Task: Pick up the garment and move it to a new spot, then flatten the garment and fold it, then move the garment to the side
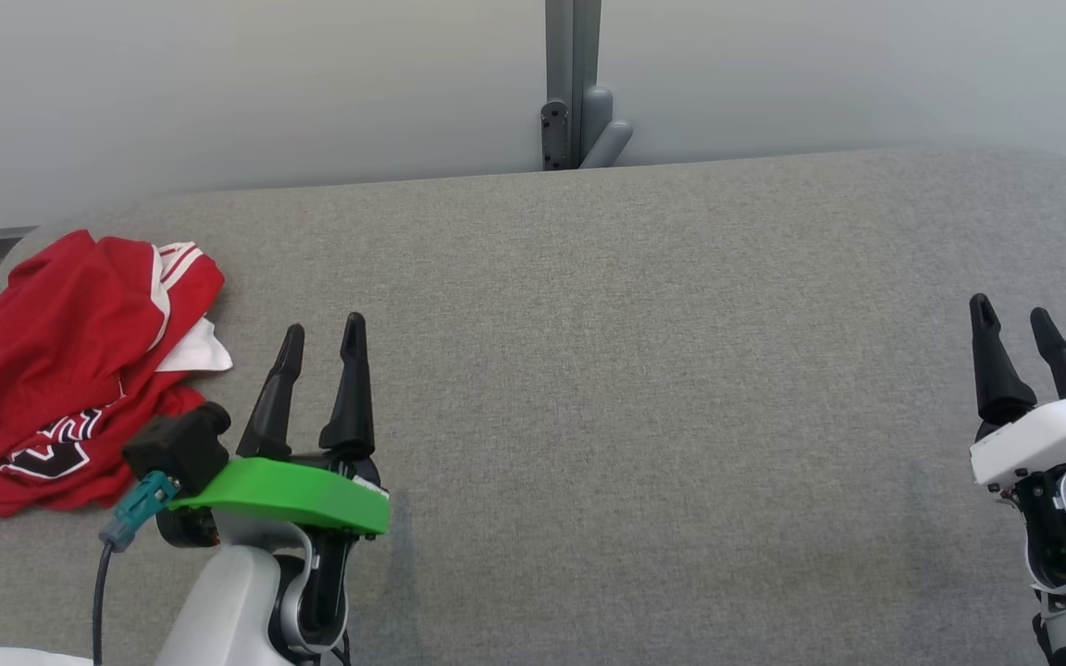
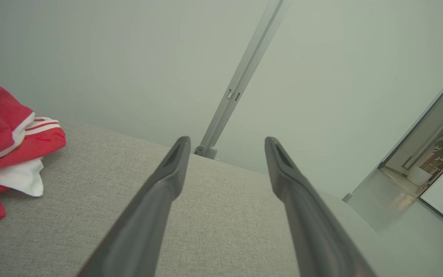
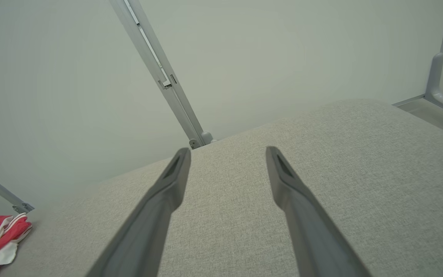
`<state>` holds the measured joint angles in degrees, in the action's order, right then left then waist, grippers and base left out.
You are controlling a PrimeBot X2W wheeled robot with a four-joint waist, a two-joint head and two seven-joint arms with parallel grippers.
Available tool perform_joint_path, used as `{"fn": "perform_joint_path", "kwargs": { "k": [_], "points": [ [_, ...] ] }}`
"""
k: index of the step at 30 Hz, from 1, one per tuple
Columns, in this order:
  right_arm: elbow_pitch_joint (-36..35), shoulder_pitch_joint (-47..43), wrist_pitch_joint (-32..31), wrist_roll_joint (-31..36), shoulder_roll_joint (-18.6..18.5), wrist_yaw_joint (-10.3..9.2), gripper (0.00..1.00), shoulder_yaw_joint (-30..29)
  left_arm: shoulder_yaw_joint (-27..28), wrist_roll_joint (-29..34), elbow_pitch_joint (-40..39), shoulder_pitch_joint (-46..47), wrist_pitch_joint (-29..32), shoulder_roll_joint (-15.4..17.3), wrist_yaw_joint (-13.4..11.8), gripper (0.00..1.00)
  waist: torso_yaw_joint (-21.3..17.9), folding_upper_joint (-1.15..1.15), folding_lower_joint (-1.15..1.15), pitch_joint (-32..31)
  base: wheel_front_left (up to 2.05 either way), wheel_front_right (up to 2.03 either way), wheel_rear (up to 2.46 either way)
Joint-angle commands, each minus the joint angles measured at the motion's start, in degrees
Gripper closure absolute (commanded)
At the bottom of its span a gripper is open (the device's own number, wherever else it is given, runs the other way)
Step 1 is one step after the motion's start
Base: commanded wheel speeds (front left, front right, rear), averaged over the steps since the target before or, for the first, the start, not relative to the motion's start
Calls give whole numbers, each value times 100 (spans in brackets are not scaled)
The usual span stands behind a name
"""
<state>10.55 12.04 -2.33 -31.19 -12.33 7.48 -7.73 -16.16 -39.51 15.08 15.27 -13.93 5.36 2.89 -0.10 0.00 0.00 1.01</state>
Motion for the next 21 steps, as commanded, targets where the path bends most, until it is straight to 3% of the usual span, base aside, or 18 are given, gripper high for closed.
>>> {"fn": "perform_joint_path", "kwargs": {
  "k": [1,21],
  "points": [
    [-124,17,76,137,-56,1,0,47,38,144,-89,19,14,46,-56,0,0,0,0,-1,0,0,0],
    [-220,-341,705,1190,106,1,0,451,98,1377,-155,-240,136,74,-284,0,-26,0,0,-49,0,0,0]
  ]
}}
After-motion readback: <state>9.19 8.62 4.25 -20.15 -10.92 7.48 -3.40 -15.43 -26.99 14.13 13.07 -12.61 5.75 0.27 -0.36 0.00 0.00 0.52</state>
